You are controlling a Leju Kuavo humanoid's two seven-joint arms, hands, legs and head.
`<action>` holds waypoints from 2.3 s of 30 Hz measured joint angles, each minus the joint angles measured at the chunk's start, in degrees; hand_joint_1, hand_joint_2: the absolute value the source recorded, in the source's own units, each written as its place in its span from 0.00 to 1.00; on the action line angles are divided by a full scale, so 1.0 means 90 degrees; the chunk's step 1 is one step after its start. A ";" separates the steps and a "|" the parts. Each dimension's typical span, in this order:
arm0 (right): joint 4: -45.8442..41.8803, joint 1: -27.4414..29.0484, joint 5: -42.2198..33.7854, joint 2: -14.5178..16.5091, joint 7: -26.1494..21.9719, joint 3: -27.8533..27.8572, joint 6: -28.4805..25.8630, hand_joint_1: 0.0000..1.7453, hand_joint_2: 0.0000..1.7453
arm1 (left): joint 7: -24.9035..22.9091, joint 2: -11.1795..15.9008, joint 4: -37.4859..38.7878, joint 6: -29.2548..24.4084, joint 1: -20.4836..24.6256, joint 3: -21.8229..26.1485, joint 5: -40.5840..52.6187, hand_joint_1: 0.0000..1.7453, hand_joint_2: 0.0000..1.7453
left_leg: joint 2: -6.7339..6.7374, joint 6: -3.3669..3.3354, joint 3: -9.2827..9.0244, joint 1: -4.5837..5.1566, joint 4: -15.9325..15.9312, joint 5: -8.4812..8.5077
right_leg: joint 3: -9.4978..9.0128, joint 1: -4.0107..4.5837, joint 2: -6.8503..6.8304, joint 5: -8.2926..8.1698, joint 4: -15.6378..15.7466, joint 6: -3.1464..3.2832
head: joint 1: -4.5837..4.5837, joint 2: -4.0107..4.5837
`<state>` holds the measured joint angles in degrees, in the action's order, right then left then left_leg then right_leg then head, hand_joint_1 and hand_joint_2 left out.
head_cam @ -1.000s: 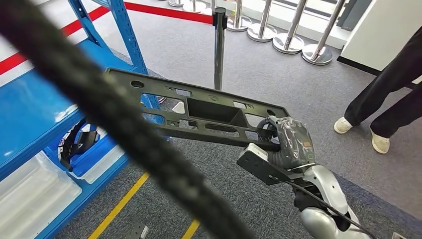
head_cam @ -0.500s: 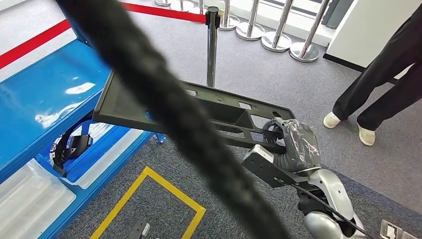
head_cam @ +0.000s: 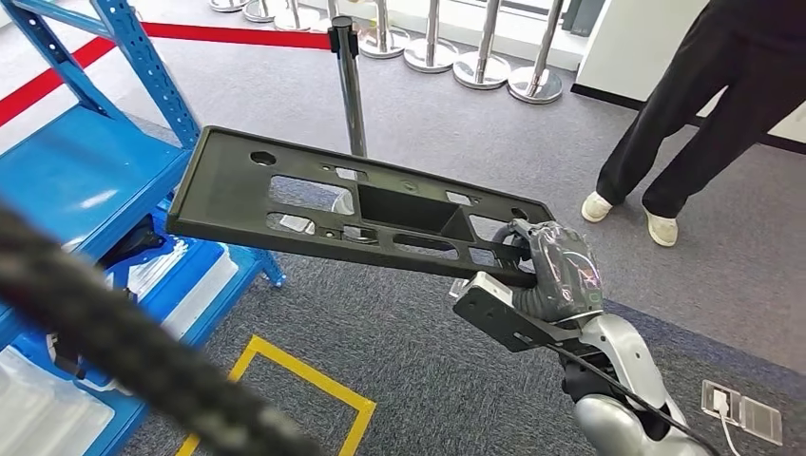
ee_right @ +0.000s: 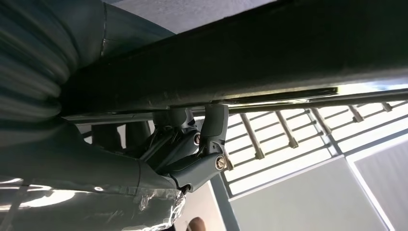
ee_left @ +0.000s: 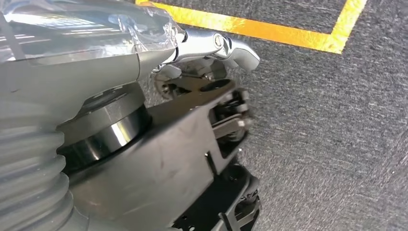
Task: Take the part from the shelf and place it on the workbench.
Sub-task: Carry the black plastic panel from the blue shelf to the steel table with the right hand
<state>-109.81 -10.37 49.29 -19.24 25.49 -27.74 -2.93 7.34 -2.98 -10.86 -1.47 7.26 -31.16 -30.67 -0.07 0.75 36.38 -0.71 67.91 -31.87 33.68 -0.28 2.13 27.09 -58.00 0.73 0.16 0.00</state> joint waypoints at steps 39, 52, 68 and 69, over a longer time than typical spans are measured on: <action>-0.0055 0.0017 0.0066 -0.0012 0.0078 0.0007 -0.0036 1.00 1.00 | 0.0064 0.0030 0.0000 -0.0053 0.0022 0.0004 -0.0013 0.00 1.00 | -0.0069 -0.0264 -0.0455 0.0004 -0.1109 0.0397 | 0.0224 -0.0028 0.0008 0.0298 -0.0481 -0.0249 | 0.0053 0.0000; -0.0053 -0.0001 0.0039 -0.0012 0.0068 0.0007 -0.0040 1.00 1.00 | 0.0098 0.0033 -0.0001 -0.0018 0.0015 0.0002 -0.0050 0.00 1.00 | 0.0319 -0.0051 -0.0569 0.0027 -0.1073 0.0243 | 0.0030 -0.0004 -0.0358 -0.0004 -0.0003 -0.0136 | 0.0259 0.0000; -0.0053 -0.0001 0.0045 -0.0010 0.0067 0.0006 -0.0039 1.00 1.00 | 0.0121 0.0035 0.0001 0.0008 -0.0031 0.0002 -0.0041 0.00 1.00 | -0.0150 -0.0199 -0.0388 0.0026 -0.1038 0.0398 | 0.0065 -0.0022 0.0148 0.0107 -0.0151 -0.0193 | 0.0016 0.0000; -0.0053 -0.0009 0.0047 -0.0011 0.0067 0.0007 -0.0040 1.00 1.00 | 0.0123 0.0035 0.0000 0.0008 -0.0020 0.0003 -0.0041 0.00 1.00 | -0.0106 -0.0236 -0.0400 0.0016 -0.1071 0.0417 | 0.0143 -0.0025 0.0063 0.0227 -0.0335 -0.0221 | 0.0044 0.0000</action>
<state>-110.29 -10.45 49.71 -19.34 26.09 -27.68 -3.28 8.44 -2.67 -10.86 -1.40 7.08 -31.13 -31.04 -1.03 -1.38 32.78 -0.57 58.26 -28.12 34.96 -0.50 2.70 29.13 -61.02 -1.26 0.56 0.00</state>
